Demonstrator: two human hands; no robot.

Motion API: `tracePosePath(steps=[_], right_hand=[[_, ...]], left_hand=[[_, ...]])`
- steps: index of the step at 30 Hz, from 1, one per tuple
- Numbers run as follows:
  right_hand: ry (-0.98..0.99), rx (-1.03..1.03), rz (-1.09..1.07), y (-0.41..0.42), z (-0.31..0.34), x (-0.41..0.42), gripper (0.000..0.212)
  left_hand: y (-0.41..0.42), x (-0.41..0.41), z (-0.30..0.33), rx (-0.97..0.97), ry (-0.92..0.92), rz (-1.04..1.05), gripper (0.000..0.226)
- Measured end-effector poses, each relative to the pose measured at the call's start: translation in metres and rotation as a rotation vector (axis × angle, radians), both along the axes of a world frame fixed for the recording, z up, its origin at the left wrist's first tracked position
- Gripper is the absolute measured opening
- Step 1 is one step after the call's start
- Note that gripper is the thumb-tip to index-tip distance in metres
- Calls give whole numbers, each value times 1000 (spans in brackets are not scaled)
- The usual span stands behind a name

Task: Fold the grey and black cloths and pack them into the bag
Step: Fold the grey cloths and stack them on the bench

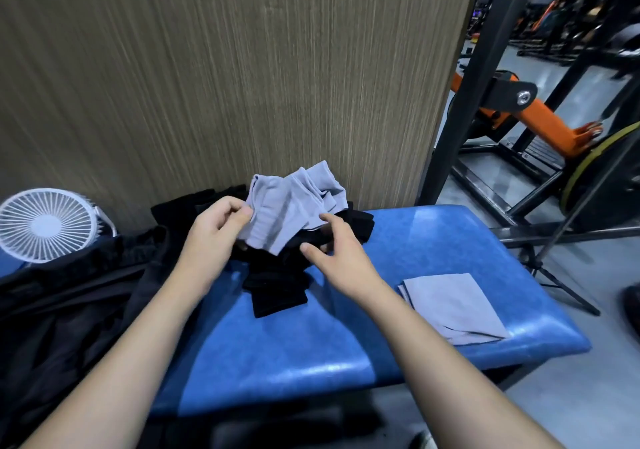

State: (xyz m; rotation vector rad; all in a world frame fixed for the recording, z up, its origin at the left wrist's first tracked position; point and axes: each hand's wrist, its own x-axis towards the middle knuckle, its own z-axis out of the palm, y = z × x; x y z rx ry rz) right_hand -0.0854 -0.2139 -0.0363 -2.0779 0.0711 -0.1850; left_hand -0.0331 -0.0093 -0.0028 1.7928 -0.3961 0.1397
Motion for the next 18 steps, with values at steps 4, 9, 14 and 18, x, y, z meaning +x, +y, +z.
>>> tracePosePath(steps=[4, 9, 14, 18], right_hand=[[-51, 14, -34, 18, 0, 8, 83], [-76, -186, -21, 31, -1, 12, 53], [-57, -59, 38, 31, 1, 13, 25], [-69, -6, 34, 24, 6, 5, 24]], left_hand=[[19, -13, 6, -251, 166, -250, 46], [34, -25, 7, -303, 245, -299, 60], [40, -27, 3, -309, 218, -148, 46], [43, -21, -9, -251, 144, 35, 14]])
